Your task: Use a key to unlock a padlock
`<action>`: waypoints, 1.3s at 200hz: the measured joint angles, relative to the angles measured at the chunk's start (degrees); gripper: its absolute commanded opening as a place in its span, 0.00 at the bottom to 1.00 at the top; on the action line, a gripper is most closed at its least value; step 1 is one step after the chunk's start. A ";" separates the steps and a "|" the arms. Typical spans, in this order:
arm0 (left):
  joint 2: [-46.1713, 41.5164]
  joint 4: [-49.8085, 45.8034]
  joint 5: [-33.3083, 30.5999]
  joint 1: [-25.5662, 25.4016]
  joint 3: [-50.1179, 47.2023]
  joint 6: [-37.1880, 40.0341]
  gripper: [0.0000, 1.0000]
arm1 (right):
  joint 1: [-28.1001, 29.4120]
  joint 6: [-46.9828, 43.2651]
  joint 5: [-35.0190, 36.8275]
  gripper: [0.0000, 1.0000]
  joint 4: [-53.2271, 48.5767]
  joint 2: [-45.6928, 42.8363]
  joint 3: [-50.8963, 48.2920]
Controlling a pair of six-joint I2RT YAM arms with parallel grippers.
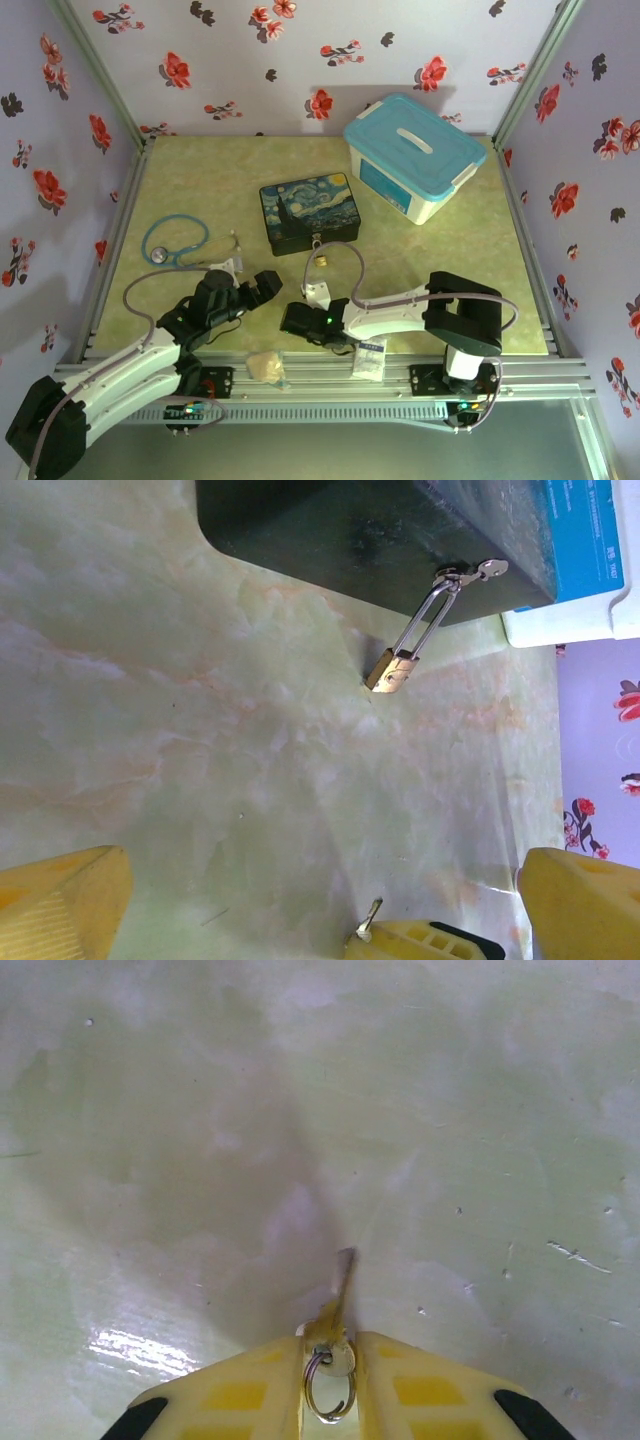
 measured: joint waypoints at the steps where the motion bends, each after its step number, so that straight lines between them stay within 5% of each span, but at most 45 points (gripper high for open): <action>1: 0.00 0.02 0.00 0.00 0.00 0.00 1.00 | 0.00 -0.02 0.00 0.16 0.04 0.00 -0.02; 85: 0.22 -2.86 -0.52 -0.79 0.59 0.52 1.00 | -1.73 -2.34 -2.97 0.00 12.39 -5.09 -8.63; 153: 10.36 1.40 -1.09 -5.99 3.54 2.86 1.00 | -4.85 -9.99 -8.55 0.00 28.55 -13.33 -21.77; 197: 15.19 10.99 -1.07 -8.22 3.54 2.84 0.94 | -8.13 -18.62 -13.35 0.00 31.04 -22.95 -28.87; 260: 15.04 26.29 2.03 -10.88 1.84 6.23 0.72 | -14.73 -22.95 -25.62 0.00 36.00 -39.04 -33.22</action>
